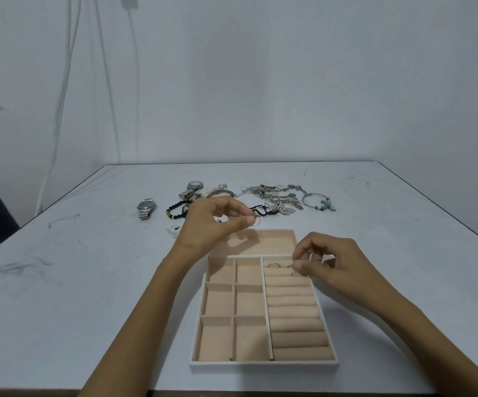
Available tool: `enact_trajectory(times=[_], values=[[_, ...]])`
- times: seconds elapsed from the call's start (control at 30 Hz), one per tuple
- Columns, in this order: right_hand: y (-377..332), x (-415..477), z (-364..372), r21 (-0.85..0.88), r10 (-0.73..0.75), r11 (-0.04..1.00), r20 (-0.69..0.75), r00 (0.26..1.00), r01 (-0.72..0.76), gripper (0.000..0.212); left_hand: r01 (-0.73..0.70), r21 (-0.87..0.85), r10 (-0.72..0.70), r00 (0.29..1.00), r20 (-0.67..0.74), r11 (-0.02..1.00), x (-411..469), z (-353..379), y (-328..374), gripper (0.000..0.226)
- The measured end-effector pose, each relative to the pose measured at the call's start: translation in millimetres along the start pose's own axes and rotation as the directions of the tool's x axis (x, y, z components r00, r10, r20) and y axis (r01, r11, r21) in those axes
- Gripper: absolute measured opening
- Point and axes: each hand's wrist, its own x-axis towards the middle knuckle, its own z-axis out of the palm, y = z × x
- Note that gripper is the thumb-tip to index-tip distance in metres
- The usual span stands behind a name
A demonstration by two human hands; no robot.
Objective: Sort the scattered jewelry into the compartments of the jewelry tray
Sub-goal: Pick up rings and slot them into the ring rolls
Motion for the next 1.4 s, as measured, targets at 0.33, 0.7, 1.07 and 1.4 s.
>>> enact_trajectory(times=[0.33,0.7,1.07,1.4], values=[[-0.4,-1.1,2.5,-0.021,-0.002,1.000,0.005,1.000,0.002,0.022,0.004,-0.007,-0.004,0.999,0.034,1.000,-0.2,2.6,-1.5,0.012],[26.3,-29.0,-12.8,-0.490,0.178,0.859,0.014,0.984,-0.148,0.040,-0.034,0.077,0.005,0.935,0.354,0.996,-7.5,9.7,2.4,0.013],[19.9,-32.5,-11.1,-0.569,0.226,0.811,0.085,0.970,-0.139,0.049,-0.359,0.302,0.167,0.842,0.513,0.883,-7.8,19.0,-3.6,0.011],[22.7,-32.3,-10.0,-0.571,0.206,0.812,0.079,0.975,-0.125,0.049,-0.466,0.259,0.246,0.772,0.587,0.846,-7.3,16.5,-3.8,0.010]])
